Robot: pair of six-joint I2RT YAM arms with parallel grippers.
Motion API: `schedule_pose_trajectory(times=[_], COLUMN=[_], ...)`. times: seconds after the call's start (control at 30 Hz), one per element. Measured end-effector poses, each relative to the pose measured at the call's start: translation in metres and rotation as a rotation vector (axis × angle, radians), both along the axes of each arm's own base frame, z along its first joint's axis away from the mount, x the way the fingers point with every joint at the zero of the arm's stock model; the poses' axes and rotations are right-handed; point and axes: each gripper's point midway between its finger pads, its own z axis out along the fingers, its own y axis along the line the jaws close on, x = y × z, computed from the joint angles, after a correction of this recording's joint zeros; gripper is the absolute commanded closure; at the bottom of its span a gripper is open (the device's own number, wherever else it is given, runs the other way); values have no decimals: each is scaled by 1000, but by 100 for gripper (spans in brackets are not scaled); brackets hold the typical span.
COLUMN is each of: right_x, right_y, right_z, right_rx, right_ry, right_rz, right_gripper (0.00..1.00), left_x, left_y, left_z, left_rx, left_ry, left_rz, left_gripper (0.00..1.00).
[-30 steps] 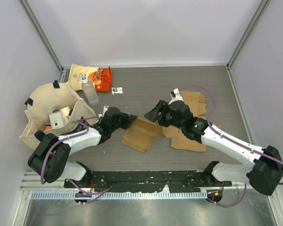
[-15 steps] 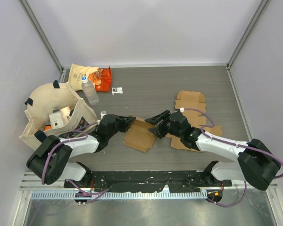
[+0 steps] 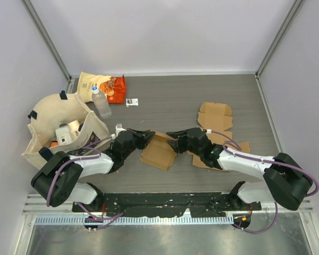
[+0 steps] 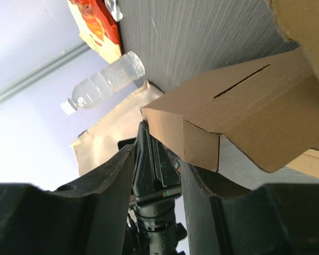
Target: Fold the paper box
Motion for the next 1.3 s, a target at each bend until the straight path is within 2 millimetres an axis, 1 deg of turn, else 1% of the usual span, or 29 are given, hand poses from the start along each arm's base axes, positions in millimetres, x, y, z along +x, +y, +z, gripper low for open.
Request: schedule_pose_trajectory(times=[0.1,0.2,0.3,0.33,0.47,0.63,0.7,0.87,0.93,1.0,1.03,1.07,1.1,1.2,1.23,1.3], right_x=[7,12,15,16,17,19,20,21,21,21,21,21,22,23,23,24], right_y=[-5,-4,-3,-3,-3,-3,-3,-3,-3,-3,-3,-3,-3,-1,-1,0], right_z=[1,0,-4,-5,-8,-12,-15,-21,-22,-23,-23,-23,-23,-23,-24,-22], right_rx=[-10,-15,-30,-35,-44,-57,-64,-77,-79,-80,-80,-81,-79,-81,-85,-87], right_ry=[6,10,23,25,29,35,41,51,52,52,51,51,48,42,41,22], right_rz=[-51,-75,-89,-93,-102,-109,-111,-115,-116,-117,-117,-117,-118,-112,-109,-102], right_gripper=[60,63,63,65,69,72,76,77,80,85,94,99,99,99,99,99], left_x=[0,2,3,3,3,3,3,3,3,3,2,2,1,-1,-2,-5], left_y=[0,2,3,4,4,5,4,5,5,5,5,5,5,8,9,9], left_z=[0,-1,-1,-2,-2,-3,-3,-5,-5,-5,-5,-6,-7,-12,-13,-13], left_rx=[9,16,24,28,33,39,42,54,58,60,61,63,66,78,86,113], left_ry=[-7,-11,-15,-15,-15,-18,-19,-19,-22,-23,-23,-23,-22,-16,-20,-33], left_rz=[9,24,39,43,48,58,59,61,61,60,60,59,59,59,55,33], left_gripper=[100,100,100,100,100,100,100,100,100,100,100,99,97,78,65,58])
